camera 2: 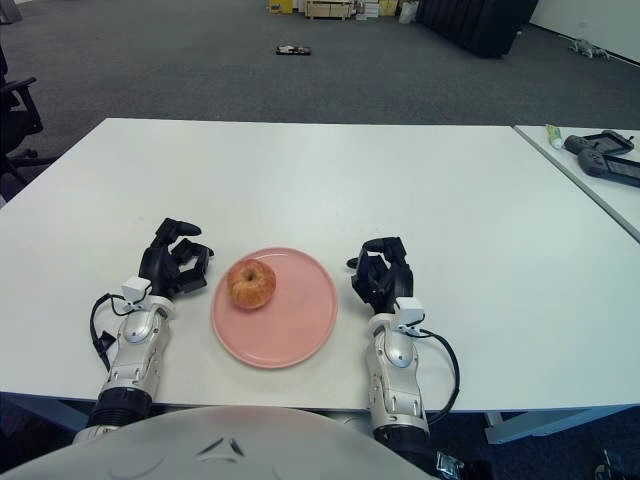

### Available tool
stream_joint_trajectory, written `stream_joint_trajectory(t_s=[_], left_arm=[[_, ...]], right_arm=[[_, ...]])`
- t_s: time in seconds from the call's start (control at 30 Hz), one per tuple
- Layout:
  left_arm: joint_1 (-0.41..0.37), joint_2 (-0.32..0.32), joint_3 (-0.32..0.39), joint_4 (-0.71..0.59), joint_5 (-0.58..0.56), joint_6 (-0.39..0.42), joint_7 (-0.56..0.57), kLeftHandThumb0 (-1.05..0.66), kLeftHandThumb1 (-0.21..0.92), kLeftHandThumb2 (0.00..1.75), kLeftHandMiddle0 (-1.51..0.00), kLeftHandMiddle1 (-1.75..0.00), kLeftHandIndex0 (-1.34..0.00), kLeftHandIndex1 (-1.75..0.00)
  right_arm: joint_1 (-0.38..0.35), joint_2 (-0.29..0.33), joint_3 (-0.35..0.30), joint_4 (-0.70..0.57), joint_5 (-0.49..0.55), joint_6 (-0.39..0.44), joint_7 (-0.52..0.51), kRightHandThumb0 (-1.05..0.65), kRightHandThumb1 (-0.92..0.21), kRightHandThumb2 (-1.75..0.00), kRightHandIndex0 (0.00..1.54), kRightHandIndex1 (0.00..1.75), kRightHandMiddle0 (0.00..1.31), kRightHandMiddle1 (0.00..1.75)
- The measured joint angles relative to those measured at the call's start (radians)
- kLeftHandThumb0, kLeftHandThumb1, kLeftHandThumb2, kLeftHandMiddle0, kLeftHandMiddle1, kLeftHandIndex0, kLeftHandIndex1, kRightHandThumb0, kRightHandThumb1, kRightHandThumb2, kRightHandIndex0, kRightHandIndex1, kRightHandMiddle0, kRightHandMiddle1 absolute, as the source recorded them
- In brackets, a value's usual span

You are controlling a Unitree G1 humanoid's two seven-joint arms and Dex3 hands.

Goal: Put the apple into the plate.

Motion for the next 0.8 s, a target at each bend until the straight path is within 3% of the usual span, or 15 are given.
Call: stream_joint_trajectory(t_s=[0.8], left_arm=[[-0.001, -0.008, 0.002, 0.005, -0.01, -0.013, 0.006, -0.01, 0.31, 1.21, -0.75, -1.39, -0.45, -1.75]], right_arm=[[0.002, 0.0, -0.001, -0.001, 0.005, -0.001, 0.021, -0.38, -0.7, -0.84, 0.57, 1.43, 0.33, 1.75]])
